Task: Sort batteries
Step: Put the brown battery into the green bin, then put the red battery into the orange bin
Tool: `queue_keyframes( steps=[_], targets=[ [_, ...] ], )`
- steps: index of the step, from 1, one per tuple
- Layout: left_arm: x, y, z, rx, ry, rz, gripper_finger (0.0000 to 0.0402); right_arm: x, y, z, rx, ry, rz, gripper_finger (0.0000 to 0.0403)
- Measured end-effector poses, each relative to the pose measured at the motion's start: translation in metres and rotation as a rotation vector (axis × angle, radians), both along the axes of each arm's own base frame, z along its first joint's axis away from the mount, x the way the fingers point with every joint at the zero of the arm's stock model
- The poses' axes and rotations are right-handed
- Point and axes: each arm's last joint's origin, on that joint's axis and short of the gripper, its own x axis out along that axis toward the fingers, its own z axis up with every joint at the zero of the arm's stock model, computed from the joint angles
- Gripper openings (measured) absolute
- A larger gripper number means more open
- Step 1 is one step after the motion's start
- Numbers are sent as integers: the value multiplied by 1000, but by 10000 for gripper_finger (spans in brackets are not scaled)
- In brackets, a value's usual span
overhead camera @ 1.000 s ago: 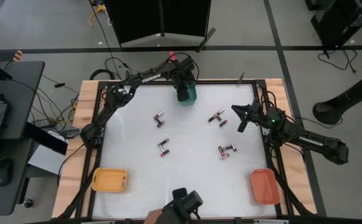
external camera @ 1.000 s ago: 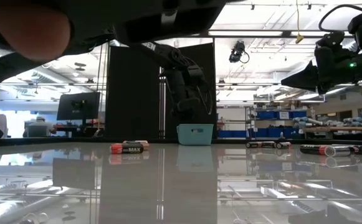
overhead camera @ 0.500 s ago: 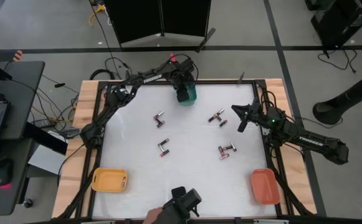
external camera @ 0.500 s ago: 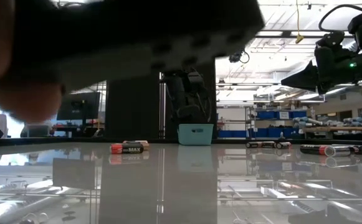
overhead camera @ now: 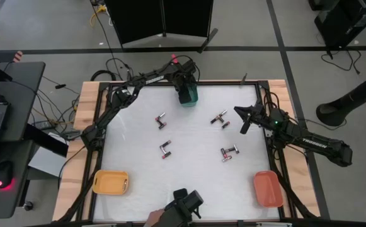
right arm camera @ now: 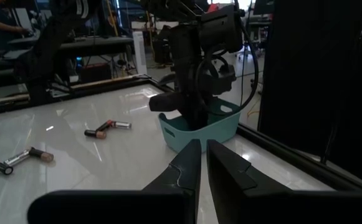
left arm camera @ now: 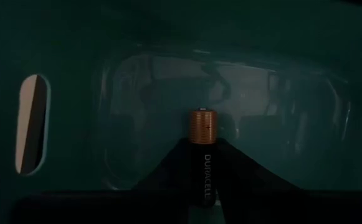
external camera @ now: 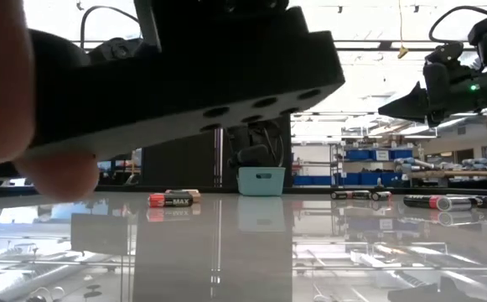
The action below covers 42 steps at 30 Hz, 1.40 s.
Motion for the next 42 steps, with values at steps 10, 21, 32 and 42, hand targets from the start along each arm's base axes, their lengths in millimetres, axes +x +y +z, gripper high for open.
queue_keyframes(
  steps=[10, 21, 32, 42],
  targets=[
    [2, 2, 19, 40, -8, 9, 111, 0, 0, 0, 0, 1, 0, 39],
    [-1, -13, 60, 78, -54, -27, 106, 0, 0, 0, 0, 0, 0, 39],
    [14, -33, 95, 162, -201, -85, 35, 0, 0, 0, 0, 1, -1, 39],
    [27, -38, 106, 219, -327, -89, 12, 0, 0, 0, 1, 1, 0, 39]
  ],
)
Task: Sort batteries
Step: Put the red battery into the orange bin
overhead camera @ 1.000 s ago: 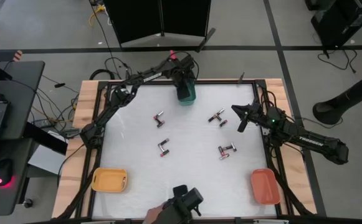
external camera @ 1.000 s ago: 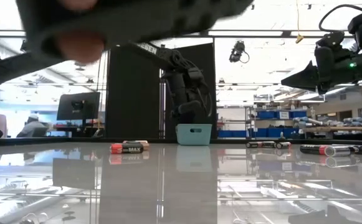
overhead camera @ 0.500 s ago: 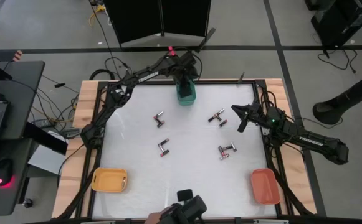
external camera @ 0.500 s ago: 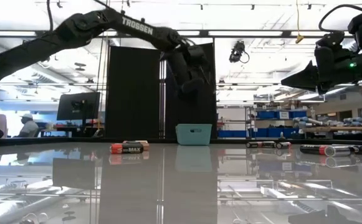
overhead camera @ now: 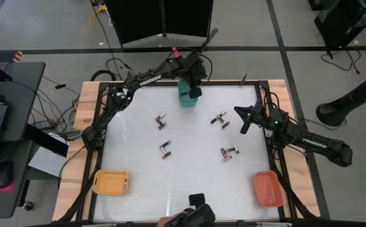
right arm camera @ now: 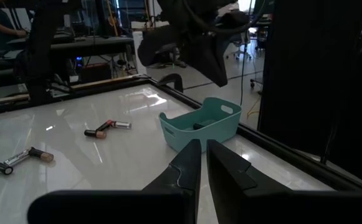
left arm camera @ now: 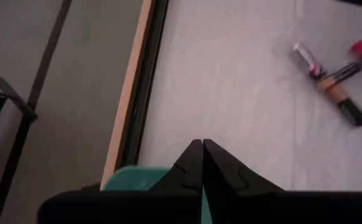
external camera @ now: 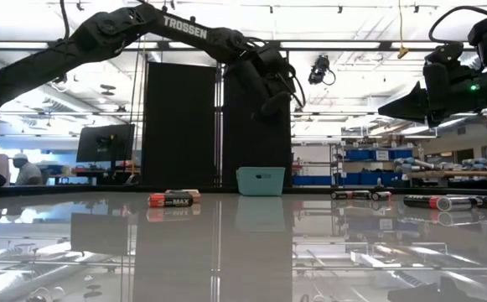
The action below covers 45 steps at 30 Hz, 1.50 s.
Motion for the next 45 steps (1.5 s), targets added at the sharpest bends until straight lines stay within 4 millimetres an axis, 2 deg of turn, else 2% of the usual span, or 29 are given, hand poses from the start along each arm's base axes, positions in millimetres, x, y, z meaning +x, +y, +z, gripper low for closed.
queue_keyframes(
  steps=[11, 18, 31, 40, 45],
  targets=[
    [14, 1, 13, 29, -198, -3, 11, 0, 0, 0, 0, 0, 0, 39],
    [25, -11, 18, 63, -252, -27, 10, 0, 0, 0, 0, 0, 0, 39],
    [50, -40, 36, 105, -456, -64, 10, 0, 0, 0, 0, 0, 0, 39],
    [60, -63, 37, 71, -482, -86, 10, 0, 0, 0, 0, 0, 0, 39],
    [54, -70, 22, 19, -313, -84, 10, 0, 0, 0, 0, 0, 0, 39]
  ],
)
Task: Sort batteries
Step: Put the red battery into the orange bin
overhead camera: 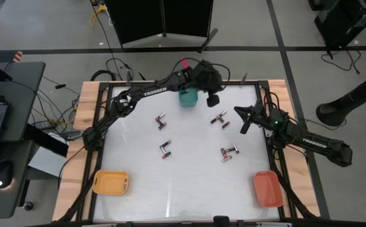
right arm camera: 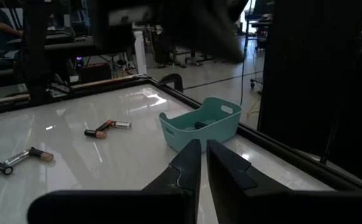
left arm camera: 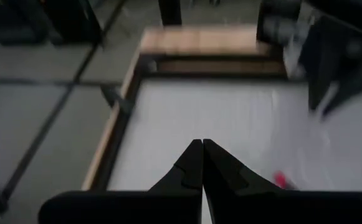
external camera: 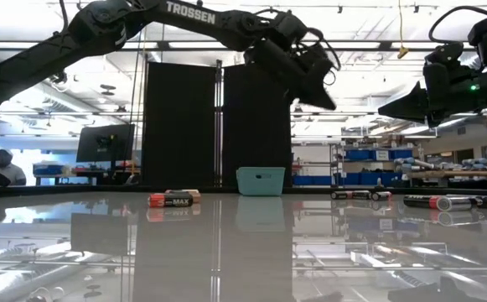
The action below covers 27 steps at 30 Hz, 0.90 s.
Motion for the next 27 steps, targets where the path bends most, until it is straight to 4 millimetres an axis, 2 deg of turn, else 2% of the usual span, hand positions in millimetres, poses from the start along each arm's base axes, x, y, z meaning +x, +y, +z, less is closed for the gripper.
queue_keyframes(
  steps=[6, 12, 18, 21, 24, 27],
  targets=[
    [-17, -23, -6, -53, 253, -61, 10, 0, 0, 0, 0, 1, 0, 39],
    [-37, -46, -4, -69, 483, -91, 10, 0, 0, 0, 0, 0, 0, 39],
    [-37, -66, 1, -76, 493, -122, 10, 0, 0, 0, 0, 0, 0, 39],
    [-31, -70, -14, -74, 475, -120, 10, 0, 0, 0, 0, 0, 0, 39],
    [-34, -75, -38, -89, 471, -108, 10, 0, 0, 0, -1, 0, 0, 39],
    [-49, -80, -49, -93, 387, -84, 10, 0, 0, 0, -2, -2, 0, 39]
  ],
)
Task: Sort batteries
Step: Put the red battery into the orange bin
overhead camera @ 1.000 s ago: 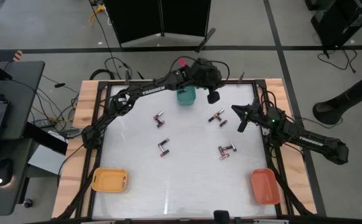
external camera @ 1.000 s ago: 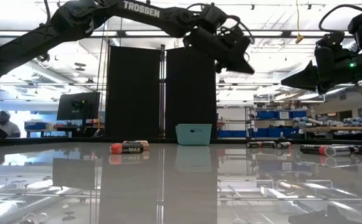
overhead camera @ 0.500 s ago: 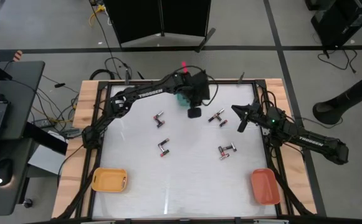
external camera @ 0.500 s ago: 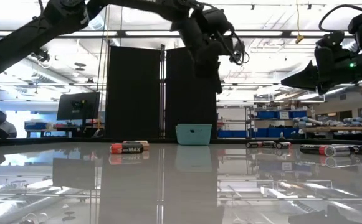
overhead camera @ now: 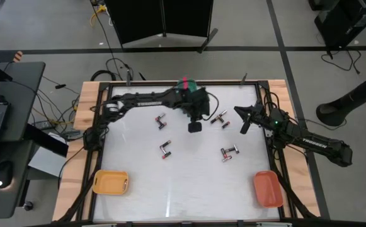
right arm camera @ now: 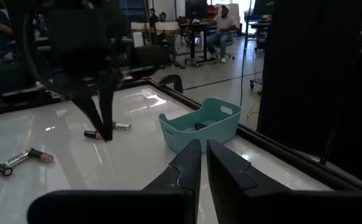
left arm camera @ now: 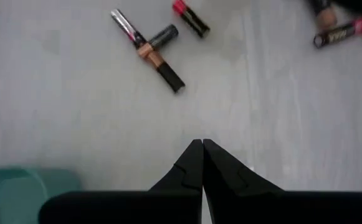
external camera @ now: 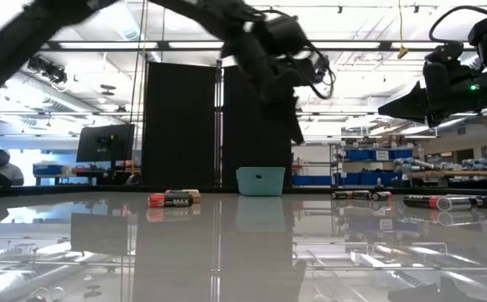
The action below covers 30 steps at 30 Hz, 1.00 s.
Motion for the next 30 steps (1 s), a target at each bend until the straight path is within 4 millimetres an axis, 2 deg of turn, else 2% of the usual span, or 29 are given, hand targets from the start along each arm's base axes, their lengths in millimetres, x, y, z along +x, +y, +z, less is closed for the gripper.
queue_keyframes(
  steps=[3, 10, 14, 18, 21, 25, 30],
  targets=[
    [-27, -7, -4, 1, -106, 30, 10, 0, 0, 0, 0, -1, 0, 39],
    [-108, -35, -5, 9, -344, 101, 10, 0, 0, 5, -25, -48, 3, 39],
    [-154, -50, -18, 8, -470, 144, 10, 0, 0, 12, -58, -114, 4, 39],
    [-190, -60, -30, -14, -623, 153, 10, -1, 1, 23, -74, -237, 9, 39],
    [-213, -63, -43, -22, -675, 164, 10, -1, 1, 29, -92, -291, 33, 38],
    [-232, -67, -55, -44, -745, 160, 10, 0, 1, 28, -72, -292, 43, 30],
    [-239, -70, -64, -149, -757, 178, 10, 2, 0, 25, -55, -266, 42, 17]
  ],
)
